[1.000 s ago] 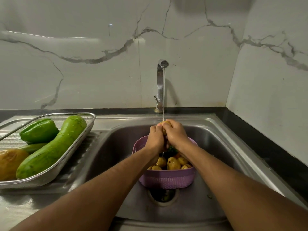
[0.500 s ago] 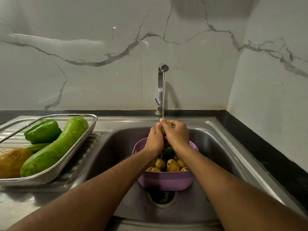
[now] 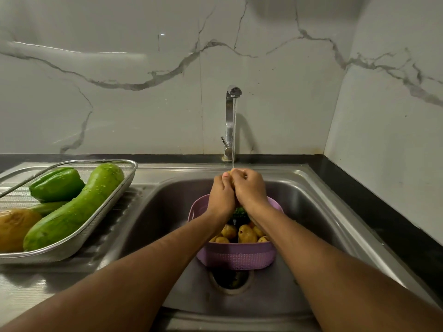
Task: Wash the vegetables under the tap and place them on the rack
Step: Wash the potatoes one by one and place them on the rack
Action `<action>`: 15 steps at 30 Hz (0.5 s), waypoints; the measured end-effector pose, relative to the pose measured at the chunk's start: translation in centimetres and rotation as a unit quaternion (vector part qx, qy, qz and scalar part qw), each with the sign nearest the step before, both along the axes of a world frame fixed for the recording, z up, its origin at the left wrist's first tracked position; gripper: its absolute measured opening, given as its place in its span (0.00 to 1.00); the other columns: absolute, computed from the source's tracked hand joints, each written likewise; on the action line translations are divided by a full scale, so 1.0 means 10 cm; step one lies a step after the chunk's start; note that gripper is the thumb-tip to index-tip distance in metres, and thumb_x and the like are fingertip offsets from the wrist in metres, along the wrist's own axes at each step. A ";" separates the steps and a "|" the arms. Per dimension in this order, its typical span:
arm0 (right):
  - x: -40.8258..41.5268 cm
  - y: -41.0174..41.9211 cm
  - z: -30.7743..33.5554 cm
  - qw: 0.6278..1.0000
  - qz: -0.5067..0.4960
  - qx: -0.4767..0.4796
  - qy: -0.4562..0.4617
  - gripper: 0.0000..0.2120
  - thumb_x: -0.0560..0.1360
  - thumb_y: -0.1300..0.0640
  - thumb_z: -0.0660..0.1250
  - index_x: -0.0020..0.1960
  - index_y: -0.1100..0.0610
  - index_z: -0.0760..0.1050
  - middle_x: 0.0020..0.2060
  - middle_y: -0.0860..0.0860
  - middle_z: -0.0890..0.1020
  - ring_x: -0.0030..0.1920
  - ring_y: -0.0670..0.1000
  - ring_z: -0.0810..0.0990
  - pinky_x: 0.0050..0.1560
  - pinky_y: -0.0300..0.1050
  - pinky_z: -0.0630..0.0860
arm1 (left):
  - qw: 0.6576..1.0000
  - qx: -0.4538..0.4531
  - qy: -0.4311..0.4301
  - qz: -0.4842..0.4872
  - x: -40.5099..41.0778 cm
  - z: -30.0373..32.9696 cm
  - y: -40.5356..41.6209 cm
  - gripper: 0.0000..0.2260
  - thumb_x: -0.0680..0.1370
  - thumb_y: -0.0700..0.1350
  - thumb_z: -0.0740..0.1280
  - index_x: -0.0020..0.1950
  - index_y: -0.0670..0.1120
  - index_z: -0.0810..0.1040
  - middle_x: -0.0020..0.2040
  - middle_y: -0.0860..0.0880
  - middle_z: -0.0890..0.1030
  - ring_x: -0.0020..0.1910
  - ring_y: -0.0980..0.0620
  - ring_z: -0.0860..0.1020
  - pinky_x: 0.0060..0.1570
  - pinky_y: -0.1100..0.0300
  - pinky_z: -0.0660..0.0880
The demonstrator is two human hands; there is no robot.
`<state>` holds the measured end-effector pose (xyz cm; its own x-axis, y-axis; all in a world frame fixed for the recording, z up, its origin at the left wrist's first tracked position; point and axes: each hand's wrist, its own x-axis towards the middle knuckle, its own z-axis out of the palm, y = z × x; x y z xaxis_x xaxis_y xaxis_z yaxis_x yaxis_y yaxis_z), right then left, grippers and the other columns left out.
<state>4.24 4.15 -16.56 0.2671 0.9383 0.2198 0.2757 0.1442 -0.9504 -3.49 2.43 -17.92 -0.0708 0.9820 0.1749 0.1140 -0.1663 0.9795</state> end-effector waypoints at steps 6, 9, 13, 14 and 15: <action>0.04 0.00 0.02 0.995 -0.056 -0.007 0.079 0.18 0.79 0.41 0.69 0.52 0.56 0.81 0.43 0.51 0.85 0.45 0.50 0.84 0.48 0.50 0.84 | 0.995 0.060 0.084 -0.013 -0.02 -0.06 -0.02 0.17 0.88 0.53 0.50 0.70 0.47 0.70 0.55 0.53 0.80 0.53 0.58 0.80 0.51 0.64 0.77; 0.09 -0.02 0.04 0.994 -0.021 -0.037 0.097 0.17 0.77 0.41 0.72 0.50 0.56 0.82 0.41 0.52 0.85 0.37 0.49 0.82 0.35 0.43 0.81 | 0.998 0.038 0.045 -0.020 -0.05 -0.08 0.03 0.18 0.88 0.54 0.50 0.70 0.47 0.71 0.58 0.49 0.80 0.57 0.52 0.80 0.60 0.52 0.79; 0.13 0.00 0.05 0.990 0.081 -0.067 0.090 0.10 0.82 0.51 0.69 0.58 0.55 0.82 0.36 0.52 0.81 0.30 0.46 0.77 0.31 0.40 0.77 | 0.999 -0.027 -0.043 -0.005 -0.05 -0.04 0.09 0.18 0.88 0.54 0.50 0.68 0.46 0.73 0.56 0.42 0.81 0.54 0.48 0.82 0.54 0.52 0.82; 0.13 0.02 0.03 0.989 0.100 -0.076 0.080 0.09 0.82 0.53 0.68 0.59 0.55 0.81 0.35 0.52 0.80 0.30 0.46 0.76 0.33 0.42 0.77 | 0.997 -0.046 -0.067 -0.004 -0.06 -0.04 0.10 0.18 0.88 0.53 0.50 0.67 0.44 0.74 0.54 0.42 0.82 0.49 0.49 0.83 0.47 0.56 0.82; 0.14 0.02 0.02 0.987 0.115 -0.086 0.068 0.09 0.83 0.54 0.67 0.60 0.56 0.81 0.36 0.53 0.80 0.31 0.46 0.76 0.34 0.43 0.78 | 0.995 -0.064 -0.082 -0.004 -0.08 -0.04 0.10 0.19 0.88 0.52 0.50 0.65 0.43 0.75 0.49 0.42 0.82 0.44 0.51 0.82 0.40 0.59 0.80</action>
<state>5.68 4.37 -16.35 0.0596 0.9978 0.0282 0.1229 0.0207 -0.9922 -4.24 3.45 -18.29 -0.0796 0.9962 0.0349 -0.0491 -0.0389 0.9980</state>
